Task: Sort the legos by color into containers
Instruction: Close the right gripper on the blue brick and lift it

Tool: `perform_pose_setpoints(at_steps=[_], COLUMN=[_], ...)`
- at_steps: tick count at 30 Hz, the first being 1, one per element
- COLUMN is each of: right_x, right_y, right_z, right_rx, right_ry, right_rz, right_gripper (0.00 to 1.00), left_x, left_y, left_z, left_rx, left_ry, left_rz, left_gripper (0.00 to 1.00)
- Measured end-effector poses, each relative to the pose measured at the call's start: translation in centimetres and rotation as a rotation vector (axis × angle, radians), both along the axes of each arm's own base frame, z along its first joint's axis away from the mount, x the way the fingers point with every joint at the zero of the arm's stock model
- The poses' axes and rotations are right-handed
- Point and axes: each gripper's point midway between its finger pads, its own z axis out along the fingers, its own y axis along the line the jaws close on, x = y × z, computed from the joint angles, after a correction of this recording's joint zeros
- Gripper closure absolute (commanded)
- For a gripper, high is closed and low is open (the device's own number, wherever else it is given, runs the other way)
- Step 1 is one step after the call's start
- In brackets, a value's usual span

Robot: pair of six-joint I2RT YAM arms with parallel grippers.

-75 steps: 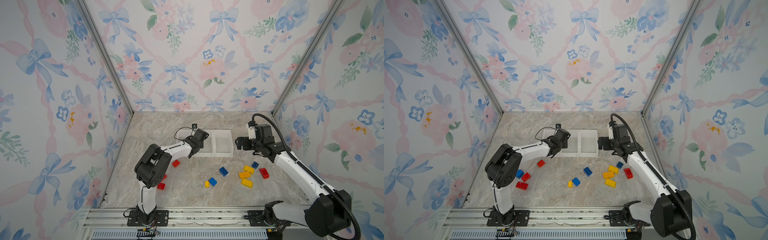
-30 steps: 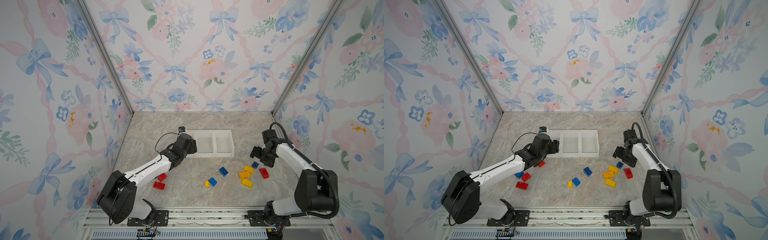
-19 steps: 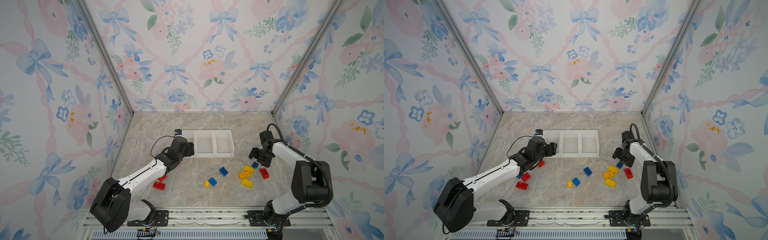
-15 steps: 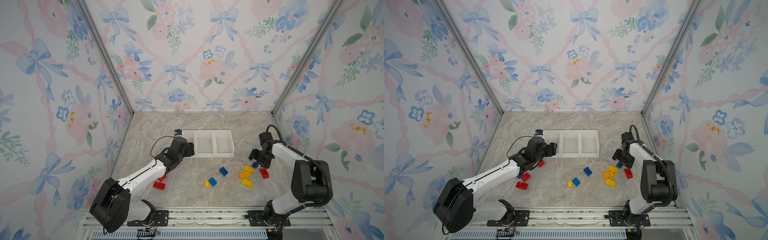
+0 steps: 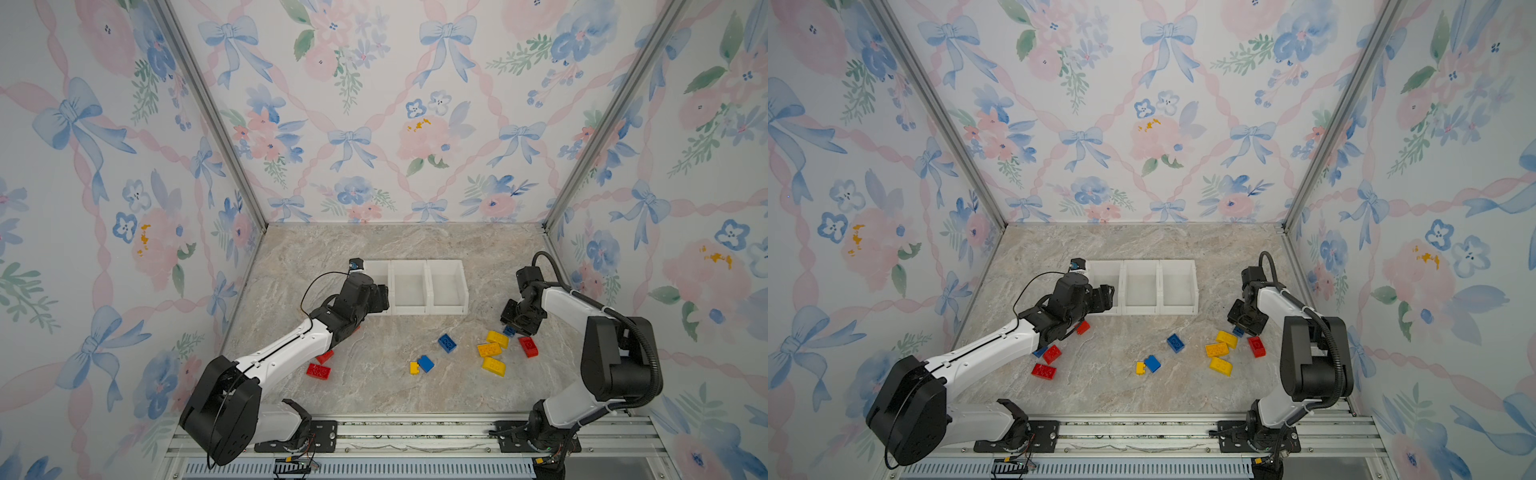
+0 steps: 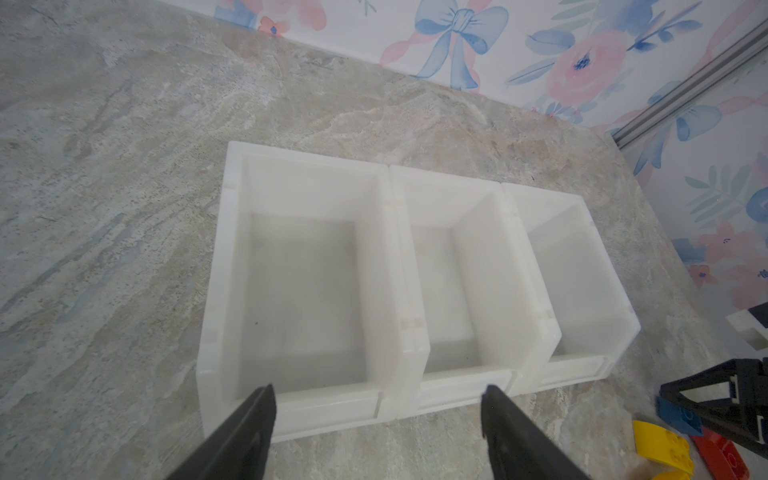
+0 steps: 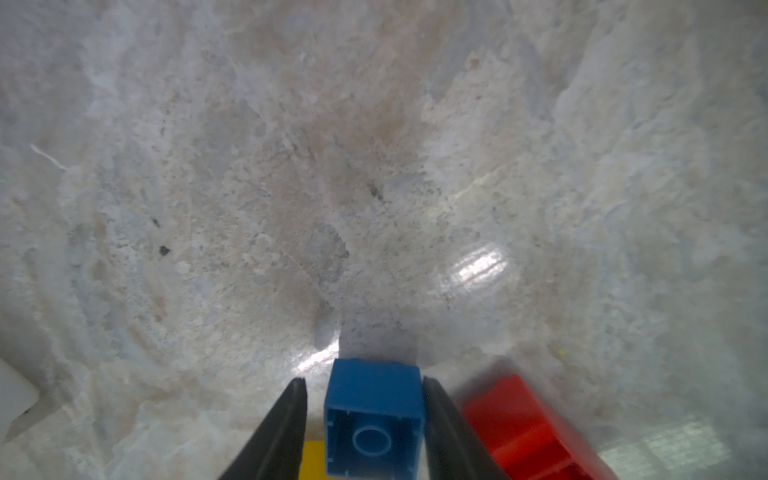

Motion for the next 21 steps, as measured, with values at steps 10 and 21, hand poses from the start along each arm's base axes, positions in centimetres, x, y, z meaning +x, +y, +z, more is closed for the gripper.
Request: perform_pose_setpoints(at_steps=[10, 21], right_x=[-0.1, -0.5], right_y=[0.0, 1.9], right_z=[-0.4, 2.0], right_rx=[-0.001, -0.004], right_ry=[0.013, -0.018], right_rz=[0.007, 0.073], right_gripper=[0.73, 0.74], left_x=[-0.1, -0.8], left_y=[0.7, 2.4], left_z=[-0.9, -1.0], left_rx=[0.009, 0.000], left_ry=[0.013, 0.010], left_rz=[0.013, 0.039], left_gripper=[0.20, 0.19])
